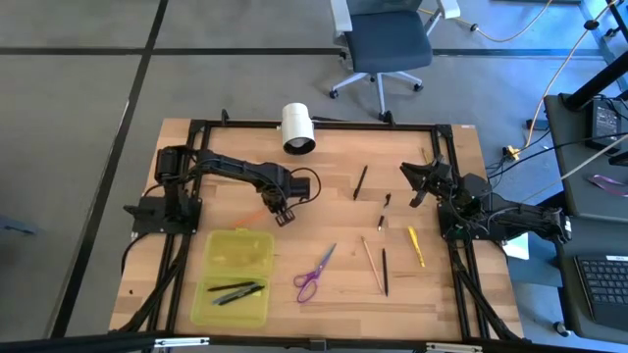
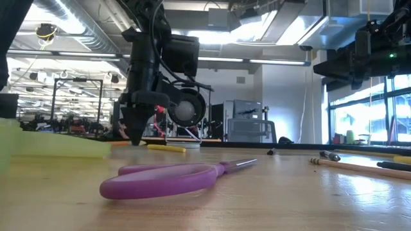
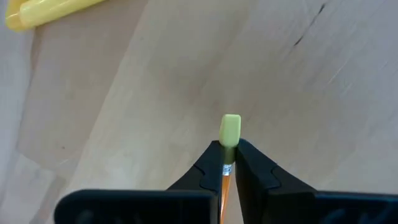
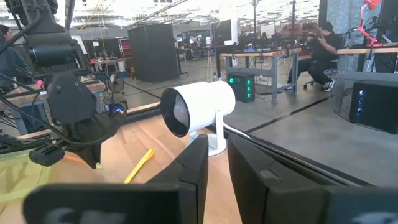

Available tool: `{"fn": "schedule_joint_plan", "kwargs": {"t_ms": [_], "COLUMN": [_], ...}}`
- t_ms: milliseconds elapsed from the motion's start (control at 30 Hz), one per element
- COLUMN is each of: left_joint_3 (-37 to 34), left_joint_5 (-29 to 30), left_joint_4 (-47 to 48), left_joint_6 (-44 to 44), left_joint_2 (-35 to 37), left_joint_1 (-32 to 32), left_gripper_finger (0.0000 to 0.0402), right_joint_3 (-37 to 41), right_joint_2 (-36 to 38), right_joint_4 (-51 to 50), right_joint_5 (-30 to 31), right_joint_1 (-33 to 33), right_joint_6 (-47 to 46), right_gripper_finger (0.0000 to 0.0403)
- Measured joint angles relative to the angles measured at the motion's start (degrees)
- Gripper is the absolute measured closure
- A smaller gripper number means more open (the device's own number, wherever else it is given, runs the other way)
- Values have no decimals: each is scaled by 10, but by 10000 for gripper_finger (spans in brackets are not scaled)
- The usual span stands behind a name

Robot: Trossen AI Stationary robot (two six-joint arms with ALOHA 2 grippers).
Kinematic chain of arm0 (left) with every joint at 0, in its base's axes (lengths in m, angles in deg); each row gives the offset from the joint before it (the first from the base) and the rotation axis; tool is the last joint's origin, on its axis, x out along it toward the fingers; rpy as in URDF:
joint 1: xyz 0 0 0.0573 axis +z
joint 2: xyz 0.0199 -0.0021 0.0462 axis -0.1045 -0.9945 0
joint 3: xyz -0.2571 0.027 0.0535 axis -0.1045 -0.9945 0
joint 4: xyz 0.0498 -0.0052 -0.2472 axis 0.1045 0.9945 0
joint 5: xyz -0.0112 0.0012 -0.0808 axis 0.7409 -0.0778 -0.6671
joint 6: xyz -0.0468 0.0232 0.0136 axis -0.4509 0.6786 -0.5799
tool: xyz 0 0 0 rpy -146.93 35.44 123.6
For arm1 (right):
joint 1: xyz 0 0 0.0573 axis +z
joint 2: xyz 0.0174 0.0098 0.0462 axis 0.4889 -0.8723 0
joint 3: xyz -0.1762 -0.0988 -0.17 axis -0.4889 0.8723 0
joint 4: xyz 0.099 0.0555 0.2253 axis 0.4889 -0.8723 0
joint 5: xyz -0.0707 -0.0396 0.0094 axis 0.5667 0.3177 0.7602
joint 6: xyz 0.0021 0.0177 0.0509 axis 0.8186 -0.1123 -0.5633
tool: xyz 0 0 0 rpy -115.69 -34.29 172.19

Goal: Pick & place school supplies into a supply box
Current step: Put the orange pencil into the yellow supply box

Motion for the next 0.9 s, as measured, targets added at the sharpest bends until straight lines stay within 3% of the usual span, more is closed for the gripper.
{"fn": "schedule_joint_plan", "kwargs": {"t_ms": [433, 600, 767, 900], "left_joint_3": [2, 29, 95, 160], "left_joint_5": [54, 82, 48, 8], "left_joint_4": [9, 61, 138, 188], "left_joint_6": [89, 128, 115, 114], "left_joint_2": [1, 2, 2, 2], "left_joint_1": [8, 7, -4, -49], "left_gripper_finger": [388, 388, 388, 388], "right_joint_3": [0, 0, 0, 0], "right_joint_2": [0, 0, 0, 0], "right_joint_4": [0, 0, 0, 0], "right_joint_5": [0, 0, 0, 0], "right_joint_1": [0, 0, 0, 0], "right_joint_6": [0, 0, 0, 0], "right_gripper_finger": [336, 336, 336, 336]}}
